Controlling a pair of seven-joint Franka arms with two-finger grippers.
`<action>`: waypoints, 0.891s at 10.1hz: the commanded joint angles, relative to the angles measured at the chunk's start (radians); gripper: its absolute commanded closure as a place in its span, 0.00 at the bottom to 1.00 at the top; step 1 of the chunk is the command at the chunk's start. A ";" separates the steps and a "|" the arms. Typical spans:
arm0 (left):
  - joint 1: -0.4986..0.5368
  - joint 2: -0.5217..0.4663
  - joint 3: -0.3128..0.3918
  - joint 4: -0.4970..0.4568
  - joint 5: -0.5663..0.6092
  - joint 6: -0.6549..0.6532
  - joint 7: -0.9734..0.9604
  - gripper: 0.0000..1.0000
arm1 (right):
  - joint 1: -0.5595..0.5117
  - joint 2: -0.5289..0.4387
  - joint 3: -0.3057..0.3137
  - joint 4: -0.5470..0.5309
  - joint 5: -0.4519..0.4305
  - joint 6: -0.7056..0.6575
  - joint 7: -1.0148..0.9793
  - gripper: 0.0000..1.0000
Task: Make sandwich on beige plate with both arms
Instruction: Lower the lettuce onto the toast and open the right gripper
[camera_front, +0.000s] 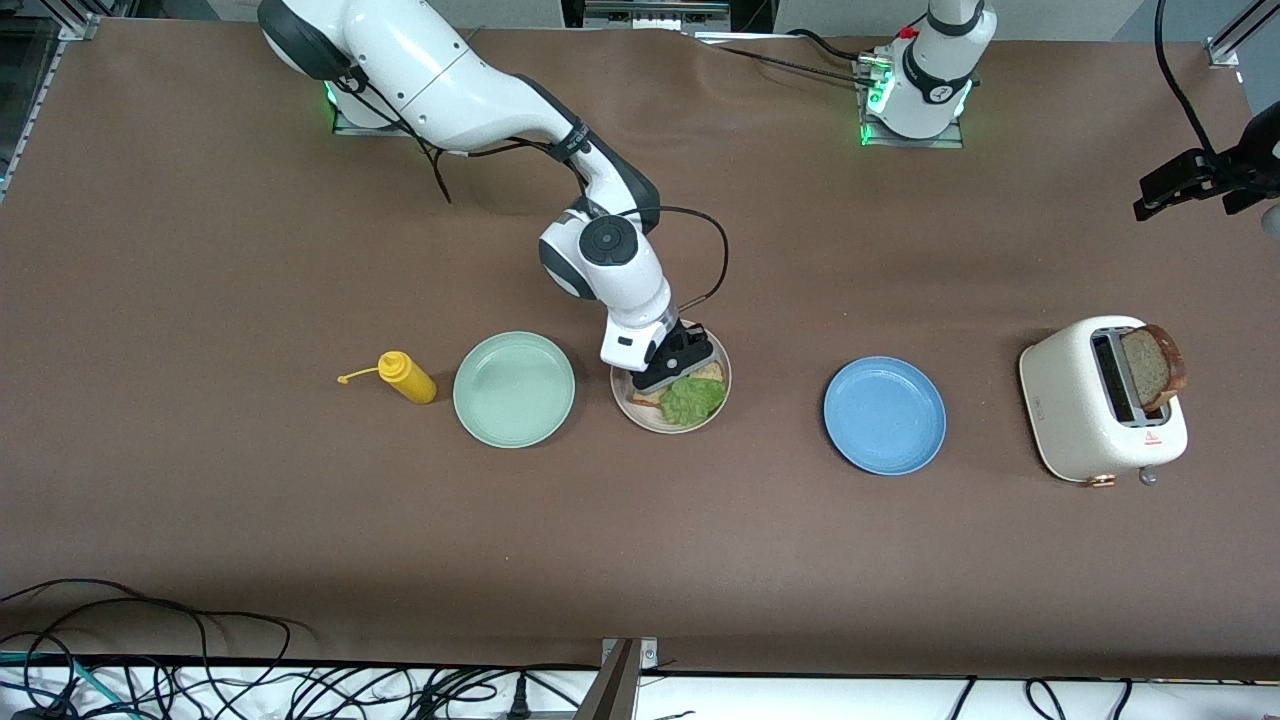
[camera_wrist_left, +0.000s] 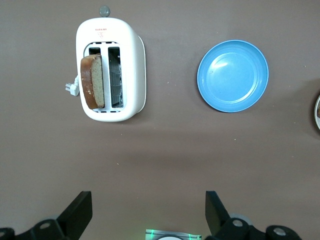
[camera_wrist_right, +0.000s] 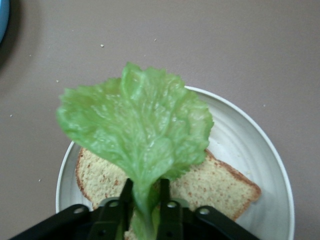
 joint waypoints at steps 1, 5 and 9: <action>0.003 0.011 -0.003 0.029 0.019 -0.022 -0.009 0.00 | -0.010 0.011 -0.002 0.044 -0.014 -0.007 -0.011 0.03; 0.003 0.011 -0.001 0.029 0.019 -0.025 -0.009 0.00 | -0.079 -0.069 0.006 0.047 -0.005 -0.104 -0.014 0.00; 0.003 0.011 -0.001 0.029 0.019 -0.026 -0.009 0.00 | -0.197 -0.225 0.006 0.038 0.018 -0.374 -0.012 0.00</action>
